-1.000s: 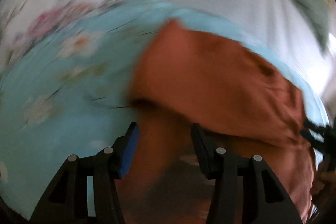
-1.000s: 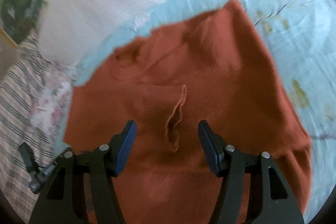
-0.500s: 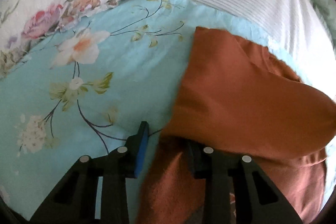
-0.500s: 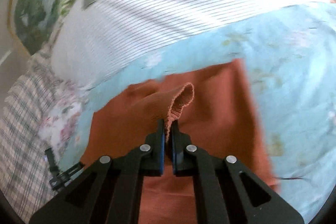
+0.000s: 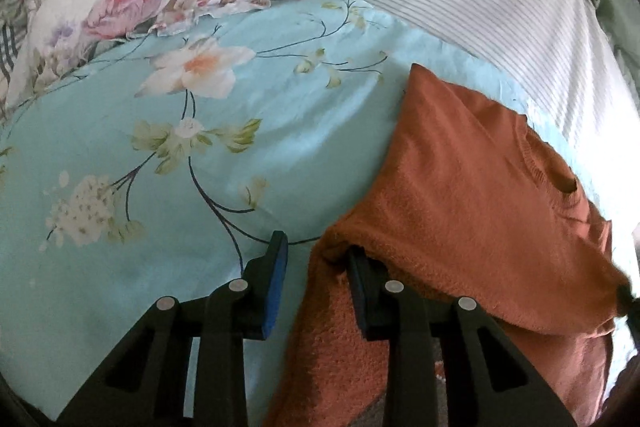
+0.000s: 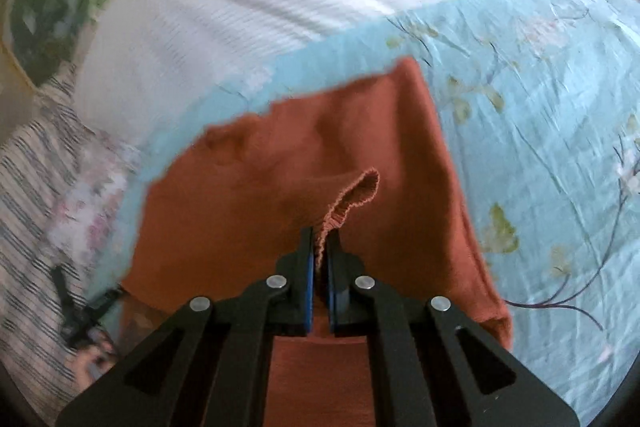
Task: Fold small clothes
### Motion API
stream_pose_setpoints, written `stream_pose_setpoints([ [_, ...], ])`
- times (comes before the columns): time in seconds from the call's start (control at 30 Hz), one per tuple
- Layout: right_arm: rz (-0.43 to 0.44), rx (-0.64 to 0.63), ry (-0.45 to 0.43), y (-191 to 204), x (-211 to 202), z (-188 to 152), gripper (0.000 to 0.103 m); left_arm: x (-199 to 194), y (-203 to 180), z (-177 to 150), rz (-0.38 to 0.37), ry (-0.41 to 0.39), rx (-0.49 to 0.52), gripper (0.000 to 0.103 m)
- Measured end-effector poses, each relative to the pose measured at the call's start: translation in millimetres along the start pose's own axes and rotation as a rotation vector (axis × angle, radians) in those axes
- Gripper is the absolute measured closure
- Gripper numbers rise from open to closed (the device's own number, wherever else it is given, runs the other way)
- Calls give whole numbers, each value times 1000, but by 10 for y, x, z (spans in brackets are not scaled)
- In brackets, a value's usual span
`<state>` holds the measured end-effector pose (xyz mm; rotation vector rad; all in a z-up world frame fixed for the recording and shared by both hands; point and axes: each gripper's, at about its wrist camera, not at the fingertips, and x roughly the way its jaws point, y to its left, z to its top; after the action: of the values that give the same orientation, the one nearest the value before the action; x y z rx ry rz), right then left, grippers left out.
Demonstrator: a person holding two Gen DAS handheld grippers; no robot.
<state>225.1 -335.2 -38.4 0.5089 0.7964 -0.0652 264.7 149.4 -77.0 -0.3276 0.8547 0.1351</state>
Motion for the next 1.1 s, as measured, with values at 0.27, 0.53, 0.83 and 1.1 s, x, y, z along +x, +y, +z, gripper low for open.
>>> stream_pose_setpoints([
  [0.27,-123,22,-32,-44,-94,-4,91,-117,63,4,-70,49,0,73],
  [0.53,34,-113,70,418,239,47,90,-395,-255,87,-108,-5,87,59],
  [0.83,-79,11,69,-129,193,-42,95,140,-305,69,34,83,164,55],
  [1.1,-47,22,23,-314,-623,-366,51,-460,180,-183,-167,101,108,54],
])
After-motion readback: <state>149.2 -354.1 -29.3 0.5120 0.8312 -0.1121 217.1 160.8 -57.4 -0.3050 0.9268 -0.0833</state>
